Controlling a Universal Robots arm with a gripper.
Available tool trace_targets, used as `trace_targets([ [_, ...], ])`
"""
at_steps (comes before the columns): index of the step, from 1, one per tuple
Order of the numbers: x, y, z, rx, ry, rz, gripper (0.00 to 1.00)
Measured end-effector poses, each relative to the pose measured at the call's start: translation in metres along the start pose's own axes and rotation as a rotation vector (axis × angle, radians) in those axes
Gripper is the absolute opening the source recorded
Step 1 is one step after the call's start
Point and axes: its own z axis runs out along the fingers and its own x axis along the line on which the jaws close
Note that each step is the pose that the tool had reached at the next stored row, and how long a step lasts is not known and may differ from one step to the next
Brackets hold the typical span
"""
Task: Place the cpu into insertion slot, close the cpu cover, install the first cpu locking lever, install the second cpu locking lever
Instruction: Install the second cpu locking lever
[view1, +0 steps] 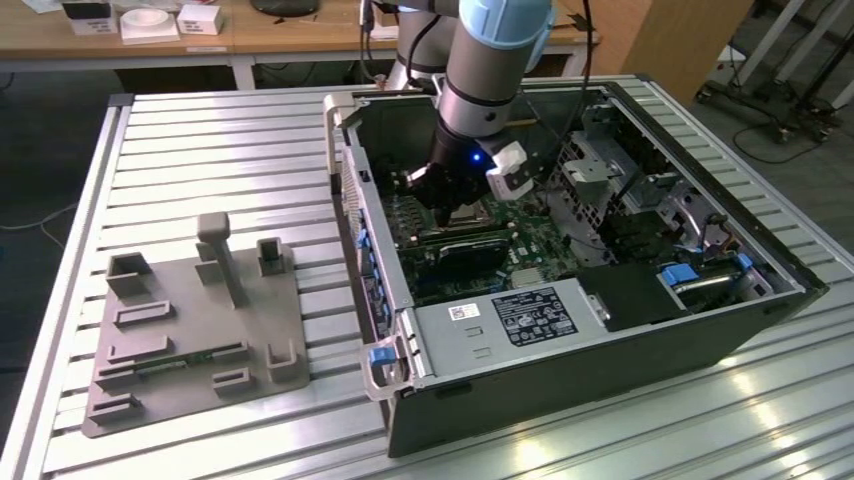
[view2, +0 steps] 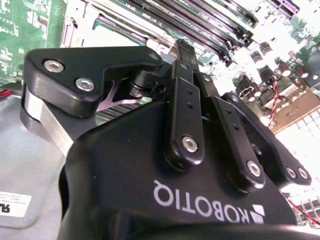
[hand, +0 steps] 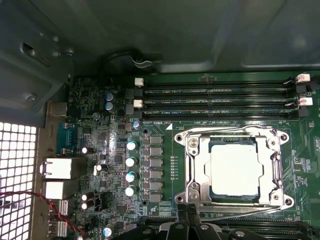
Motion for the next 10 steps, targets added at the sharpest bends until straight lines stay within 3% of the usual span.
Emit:
trace_targets([
  [10,-0.0001,-0.0005,0.0044,-0.0038,0.0002,0.000,0.10],
])
